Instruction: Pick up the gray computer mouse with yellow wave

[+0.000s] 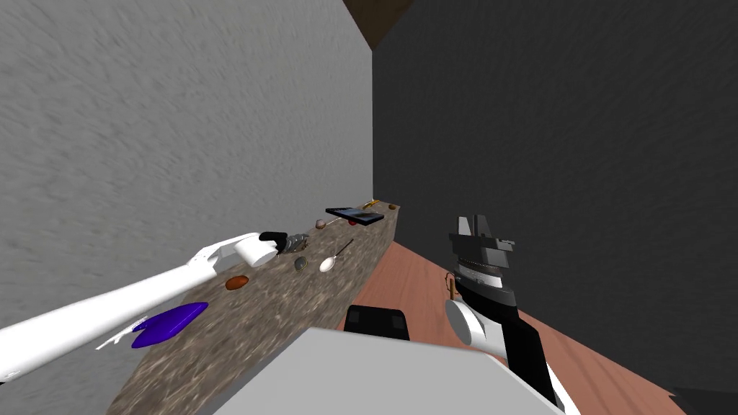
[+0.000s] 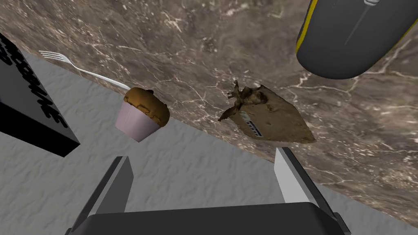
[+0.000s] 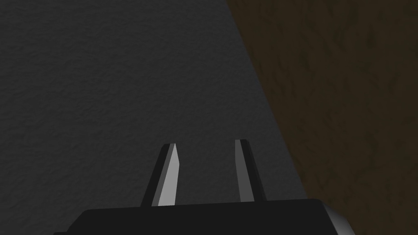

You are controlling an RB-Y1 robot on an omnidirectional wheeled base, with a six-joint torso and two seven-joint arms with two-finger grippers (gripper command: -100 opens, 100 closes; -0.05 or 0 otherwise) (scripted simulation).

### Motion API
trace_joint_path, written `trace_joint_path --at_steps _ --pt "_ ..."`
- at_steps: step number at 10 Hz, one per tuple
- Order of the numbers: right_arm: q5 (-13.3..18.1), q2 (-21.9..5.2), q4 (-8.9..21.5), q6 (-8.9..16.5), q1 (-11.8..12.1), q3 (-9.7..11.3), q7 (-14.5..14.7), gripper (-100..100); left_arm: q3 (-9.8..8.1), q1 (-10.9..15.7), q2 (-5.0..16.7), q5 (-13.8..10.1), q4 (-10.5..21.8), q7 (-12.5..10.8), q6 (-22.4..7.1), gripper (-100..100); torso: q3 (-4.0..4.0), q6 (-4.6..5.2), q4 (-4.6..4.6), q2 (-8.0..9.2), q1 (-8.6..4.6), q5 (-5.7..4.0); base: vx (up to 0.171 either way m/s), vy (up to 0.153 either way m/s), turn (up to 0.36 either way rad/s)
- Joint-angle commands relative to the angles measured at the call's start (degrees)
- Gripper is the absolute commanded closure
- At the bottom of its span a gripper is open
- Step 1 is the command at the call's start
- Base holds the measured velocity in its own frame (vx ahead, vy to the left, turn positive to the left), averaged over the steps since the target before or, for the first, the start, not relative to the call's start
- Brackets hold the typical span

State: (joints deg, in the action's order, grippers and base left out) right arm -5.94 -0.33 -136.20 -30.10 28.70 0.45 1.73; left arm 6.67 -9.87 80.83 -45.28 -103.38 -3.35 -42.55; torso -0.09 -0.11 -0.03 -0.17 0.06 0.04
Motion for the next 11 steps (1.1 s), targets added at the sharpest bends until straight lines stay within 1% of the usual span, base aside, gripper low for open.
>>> trace_joint_path --at_steps 1,2,3,4,6,8,9,10,11 --pt "0.0 0.0 0.0 0.0 0.0 0.0 0.0 0 2.11 -2.01 1.38 -1.19 2.4 1.96 0.18 -100 0.0 0.0 0.0 0.0 0.0 0.0 0.02 -0.006 -0.049" --pt "0.0 0.0 0.0 0.0 0.0 0.0 0.0 0 3.45 -3.26 2.01 -1.41 3.12 2.53 -0.75 -100 -0.01 0.0 0.0 -0.01 -0.02 -0.01 0.036 -0.008 -0.071" --pt "0.0 0.0 0.0 0.0 0.0 0.0 0.0 0 3.67 -3.26 2.01 -1.41 2.66 2.53 -0.75 -100 -0.03 0.0 -0.01 -0.05 -0.04 0.0 0.028 -0.008 -0.035" --pt "0.0 0.0 0.0 0.0 0.0 0.0 0.0 0 3.69 -3.26 2.01 -1.41 3.12 2.53 -0.75 -100 -0.04 0.01 -0.02 -0.06 -0.04 0.0 0.011 -0.007 -0.003" --pt "0.0 0.0 0.0 0.0 0.0 0.0 0.0 0 6.6 -5.54 2.2 -1.83 4.08 3.41 -2.08 -100 -0.02 0.01 -0.01 -0.04 -0.07 -0.01 0.039 -0.026 -0.077" --pt "0.0 0.0 0.0 0.0 0.01 0.0 0.0 0 8.96 -7.29 1.12 -2.27 4.32 3.83 -2.72 -100 -0.12 0.01 -0.05 -0.22 -0.16 -0.03 0.076 -0.037 -0.065" --pt "0.0 0.0 0.0 0.0 0.01 0.0 0.0 0 8.96 -7.29 1.12 -2.27 4.32 3.83 -2.72 -100 -0.13 0.02 -0.05 -0.22 -0.18 -0.04 0.042 -0.028 -0.014" --pt "0.0 0.0 0.0 0.0 0.0 0.0 0.0 0 8.31 -7.49 1.71 -2.28 3.45 3.05 -3.18 -100 -0.09 0.01 -0.04 -0.15 -0.14 -0.04 0.016 -0.01 0.003" --pt "0.0 0.0 0.0 0.0 0.0 0.0 0.0 0 8.41 -7.48 1.67 -2.36 3.6 3.28 -3.09 0 -0.04 0.01 -0.01 -0.06 -0.09 -0.03 0.0 0.0 0.0"
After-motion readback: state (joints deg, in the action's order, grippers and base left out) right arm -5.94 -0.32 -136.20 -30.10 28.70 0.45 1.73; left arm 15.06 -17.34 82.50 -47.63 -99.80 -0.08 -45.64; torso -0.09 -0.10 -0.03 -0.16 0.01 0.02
